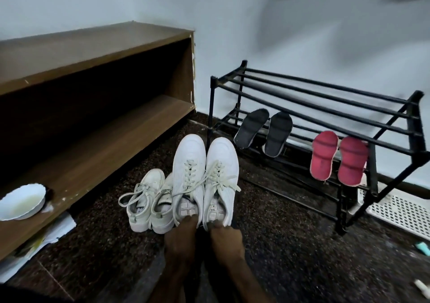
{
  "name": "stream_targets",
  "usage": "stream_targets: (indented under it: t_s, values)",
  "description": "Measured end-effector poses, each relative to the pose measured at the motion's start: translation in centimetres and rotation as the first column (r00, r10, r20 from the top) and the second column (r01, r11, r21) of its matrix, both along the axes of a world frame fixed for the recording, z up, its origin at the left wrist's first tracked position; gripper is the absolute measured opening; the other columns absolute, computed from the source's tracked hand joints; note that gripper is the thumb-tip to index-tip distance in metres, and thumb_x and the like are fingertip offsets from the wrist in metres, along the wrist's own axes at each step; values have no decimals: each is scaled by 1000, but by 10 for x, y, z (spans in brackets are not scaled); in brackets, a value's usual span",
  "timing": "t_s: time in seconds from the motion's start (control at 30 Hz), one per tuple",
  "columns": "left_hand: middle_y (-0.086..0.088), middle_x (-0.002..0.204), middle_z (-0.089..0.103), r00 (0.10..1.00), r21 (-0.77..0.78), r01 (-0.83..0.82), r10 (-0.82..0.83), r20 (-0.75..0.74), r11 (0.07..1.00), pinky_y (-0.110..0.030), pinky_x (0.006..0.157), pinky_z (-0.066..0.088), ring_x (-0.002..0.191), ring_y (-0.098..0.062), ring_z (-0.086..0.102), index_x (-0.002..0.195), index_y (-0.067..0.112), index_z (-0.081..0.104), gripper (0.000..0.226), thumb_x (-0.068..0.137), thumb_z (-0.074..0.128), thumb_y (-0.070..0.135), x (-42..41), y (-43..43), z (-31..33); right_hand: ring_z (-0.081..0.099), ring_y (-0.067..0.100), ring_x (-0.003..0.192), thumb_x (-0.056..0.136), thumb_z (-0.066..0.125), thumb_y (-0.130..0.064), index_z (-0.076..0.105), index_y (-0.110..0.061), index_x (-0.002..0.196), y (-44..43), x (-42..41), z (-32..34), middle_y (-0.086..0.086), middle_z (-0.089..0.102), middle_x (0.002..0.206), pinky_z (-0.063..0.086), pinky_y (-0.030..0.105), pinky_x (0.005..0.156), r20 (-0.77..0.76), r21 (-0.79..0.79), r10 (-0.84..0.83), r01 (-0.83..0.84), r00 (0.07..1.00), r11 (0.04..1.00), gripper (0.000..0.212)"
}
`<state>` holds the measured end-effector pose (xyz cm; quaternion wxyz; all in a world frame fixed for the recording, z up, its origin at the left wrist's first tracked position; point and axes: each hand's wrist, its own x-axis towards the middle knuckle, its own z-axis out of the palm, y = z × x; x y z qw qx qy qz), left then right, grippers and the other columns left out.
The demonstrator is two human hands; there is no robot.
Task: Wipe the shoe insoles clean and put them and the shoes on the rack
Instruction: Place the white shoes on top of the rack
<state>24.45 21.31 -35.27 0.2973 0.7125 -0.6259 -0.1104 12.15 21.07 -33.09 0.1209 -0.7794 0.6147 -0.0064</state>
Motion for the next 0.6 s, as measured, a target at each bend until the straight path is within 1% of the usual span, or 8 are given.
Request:
stream_targets:
  t_s: [0.03, 0.07, 0.13, 0.2, 0.27, 0.3, 0.37, 0.6]
  values:
    - [7, 82, 66, 994, -61, 42, -35, 105, 997, -32, 53, 51, 71, -23, 71, 87, 29, 64, 22, 79, 49, 43, -2, -2, 18, 52, 11, 29, 40, 87, -33, 64, -22, 57, -6, -2, 9, -5, 58, 51, 32, 19, 28, 11, -60, 0, 1, 1000, 998, 31]
    - [7, 89, 66, 981, -36, 62, -54, 186, 997, -31, 54, 47, 72, -22, 71, 93, 29, 62, 22, 82, 49, 43, -5, -3, 42, 50, 11, 27, 43, 81, -35, 64, -23, 57, -6, -5, 27, -6, 57, 50, 29, 17, 27, -23, -116, 2, -5, 1000, 993, 25]
    - [8, 107, 63, 962, 7, 106, -105, 251, 994, -33, 63, 47, 89, -21, 70, 107, 30, 57, 20, 90, 53, 40, -10, -4, 85, 49, 11, 28, 58, 63, -34, 66, -24, 59, -2, -9, 63, -6, 57, 52, 29, 16, 28, -62, -307, 24, -42, 998, 951, 10]
    - [8, 109, 63, 955, -7, 115, -109, 276, 993, -36, 67, 53, 89, -23, 70, 106, 31, 55, 17, 90, 56, 38, -13, -4, 121, 50, 12, 28, 65, 45, -27, 68, -23, 61, 2, -15, 103, -6, 58, 54, 30, 16, 29, -30, -377, 8, -19, 1000, 926, 23]
    - [9, 112, 61, 947, -36, 122, -105, 302, 992, -39, 70, 54, 91, -24, 69, 107, 32, 52, 17, 91, 55, 36, -21, -6, 159, 52, 13, 30, 61, 58, -30, 70, -24, 65, 2, -24, 139, -6, 60, 57, 31, 16, 30, -52, -449, -18, -7, 998, 894, 14]
    - [9, 117, 60, 934, -49, 145, -121, 336, 988, -39, 73, 54, 93, -25, 69, 111, 33, 50, 20, 91, 54, 32, -28, -7, 182, 52, 14, 30, 52, 71, -33, 71, -24, 67, 1, -30, 157, -6, 62, 58, 31, 17, 30, -44, -483, -32, 7, 999, 876, 18]
    - [9, 126, 56, 902, -44, 167, -134, 411, 985, -37, 75, 52, 99, -26, 68, 122, 35, 48, 32, 93, 51, 23, -42, -8, 225, 53, 15, 30, 31, 86, -35, 72, -24, 69, 2, -43, 193, -7, 63, 59, 31, 17, 30, -15, -474, -65, 50, 998, 879, 42]
    - [4, 122, 59, 848, -191, 341, -213, 485, 921, -38, 79, 51, 104, -25, 66, 119, 32, 51, 32, 91, 52, 16, -103, -35, 359, 52, 17, 29, 24, 86, -30, 72, -25, 69, -15, -111, 316, -5, 63, 58, 30, 19, 30, -86, -661, -198, 93, 977, 745, 48]
